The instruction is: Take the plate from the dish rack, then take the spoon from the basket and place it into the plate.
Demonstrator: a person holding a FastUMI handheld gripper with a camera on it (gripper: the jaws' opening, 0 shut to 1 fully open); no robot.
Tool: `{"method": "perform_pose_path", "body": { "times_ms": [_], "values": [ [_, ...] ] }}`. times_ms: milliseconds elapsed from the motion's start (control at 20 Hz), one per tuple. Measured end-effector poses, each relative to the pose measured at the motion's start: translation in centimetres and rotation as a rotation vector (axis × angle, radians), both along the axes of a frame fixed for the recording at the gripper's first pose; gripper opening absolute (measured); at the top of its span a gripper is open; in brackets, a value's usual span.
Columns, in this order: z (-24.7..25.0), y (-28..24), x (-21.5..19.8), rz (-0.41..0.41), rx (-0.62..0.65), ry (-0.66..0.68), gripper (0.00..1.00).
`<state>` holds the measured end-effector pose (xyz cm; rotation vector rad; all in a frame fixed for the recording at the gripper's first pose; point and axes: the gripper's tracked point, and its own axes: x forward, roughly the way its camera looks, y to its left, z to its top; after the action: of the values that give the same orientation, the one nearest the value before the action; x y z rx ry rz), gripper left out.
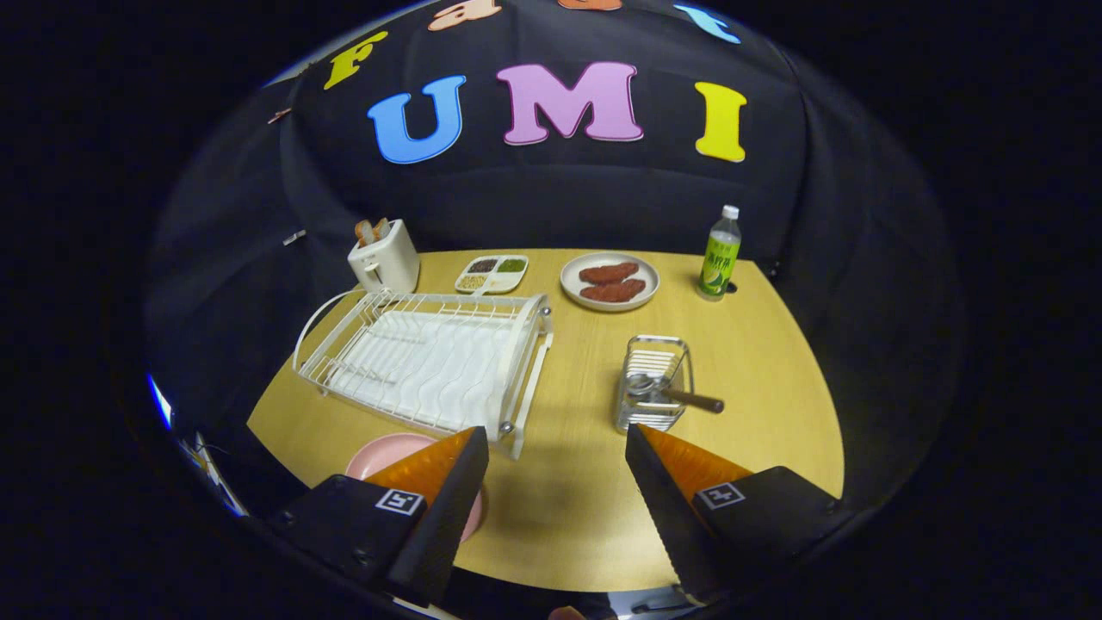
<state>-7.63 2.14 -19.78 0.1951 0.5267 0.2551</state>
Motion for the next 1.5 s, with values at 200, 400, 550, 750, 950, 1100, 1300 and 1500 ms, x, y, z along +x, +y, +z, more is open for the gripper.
{"method": "perform_pose_path", "body": {
  "times_ms": [200,400,550,750,950,1100,1300,1500],
  "values": [
    [2.0,-4.6,2.5,-0.032,-0.104,-0.069,0.99],
    [0.2,-7.1,5.4,-0.045,-0.132,-0.050,0.97],
    [-3.7,-7.3,6.6,-0.010,-0.135,0.034,0.96],
    [-8.4,-7.4,7.0,0.004,-0.112,0.135,0.80],
    [-10.3,-8.0,7.4,-0.011,-0.097,0.179,0.54],
    [-10.7,-8.1,7.5,-0.017,-0.083,0.206,0.27],
    [-10.1,-7.0,7.3,0.010,-0.030,0.233,0.13],
    [-8.7,-7.0,7.7,-0.029,-0.034,0.225,0.11]
  ]
}}
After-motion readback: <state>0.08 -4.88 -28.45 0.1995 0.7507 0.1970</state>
